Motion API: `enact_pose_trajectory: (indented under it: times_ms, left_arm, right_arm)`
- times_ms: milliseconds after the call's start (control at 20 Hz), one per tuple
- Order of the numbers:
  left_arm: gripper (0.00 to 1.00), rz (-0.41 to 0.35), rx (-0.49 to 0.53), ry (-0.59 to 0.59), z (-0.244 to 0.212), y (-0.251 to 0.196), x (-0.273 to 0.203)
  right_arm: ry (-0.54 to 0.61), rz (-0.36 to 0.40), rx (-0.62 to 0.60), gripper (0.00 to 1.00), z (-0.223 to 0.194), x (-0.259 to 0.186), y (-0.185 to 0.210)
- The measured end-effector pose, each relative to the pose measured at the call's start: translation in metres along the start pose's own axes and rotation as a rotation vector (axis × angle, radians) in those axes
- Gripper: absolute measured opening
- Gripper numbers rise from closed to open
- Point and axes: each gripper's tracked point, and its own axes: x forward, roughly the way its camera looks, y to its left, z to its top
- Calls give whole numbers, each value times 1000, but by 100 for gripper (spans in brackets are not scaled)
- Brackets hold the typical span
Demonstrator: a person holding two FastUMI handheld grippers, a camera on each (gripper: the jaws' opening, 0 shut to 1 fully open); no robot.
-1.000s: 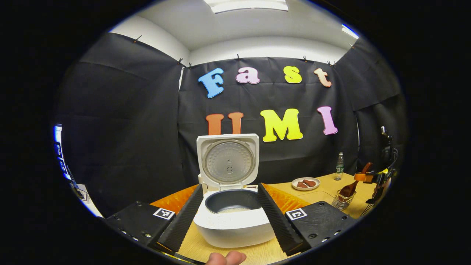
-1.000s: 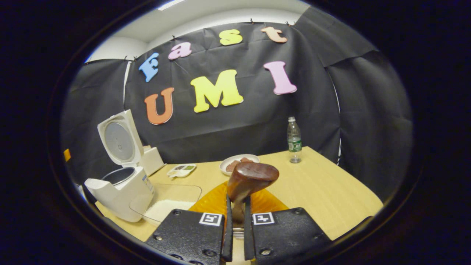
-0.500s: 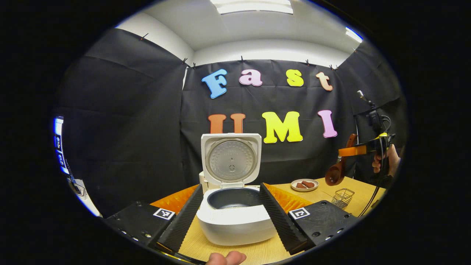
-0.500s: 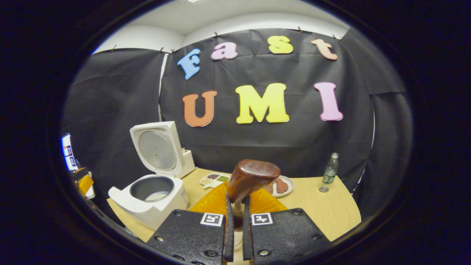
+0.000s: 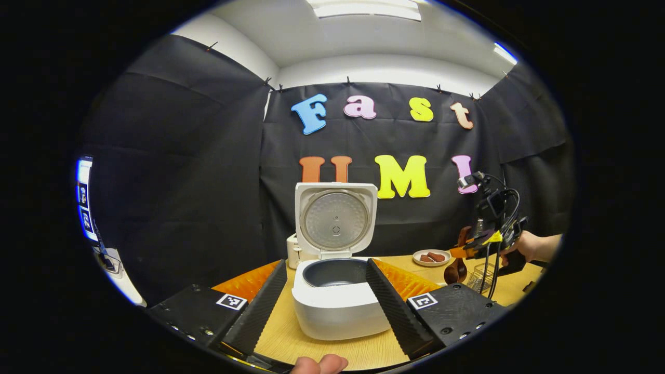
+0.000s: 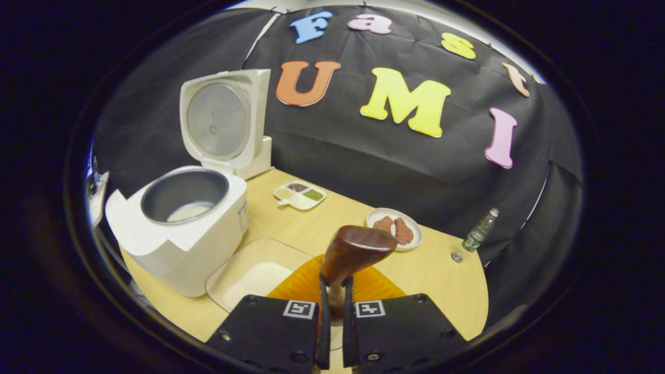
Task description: Close the left gripper, press the button to open the rice cooker; take a wooden spoon from the chopstick holder with the right hand, scoop a spoonful of rice and pour it into the rice cooker, then put the wooden spoon back into the chopstick holder.
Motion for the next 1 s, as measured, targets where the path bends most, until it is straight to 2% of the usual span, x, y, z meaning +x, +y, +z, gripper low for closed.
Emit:
enact_pose_trajectory:
  times_ms: [200, 450, 650, 800, 950, 1000]
  left_arm:
    - [97, 32, 36, -23, -7, 11, -3]
    - [97, 52, 37, -20, -23, 18, -7]
    - [97, 61, -2, 0, -40, 19, -13]
    - [97, 81, 2, 12, -50, 26, -17]
    - [96, 73, -10, 15, -51, 22, -17]
    - [96, 69, -14, 13, -49, 20, -16]
  right_arm:
    - [31, -19, -57, 14, -17, 14, 18]
    - [28, 87, 18, 17, -17, 17, 67]
    - [13, 142, 113, 14, -11, 21, 93]
    - [6, 165, 202, 14, -5, 22, 96]
    - [-10, 215, 310, 12, 7, 14, 101]
    - [-13, 230, 335, 14, 11, 13, 103]
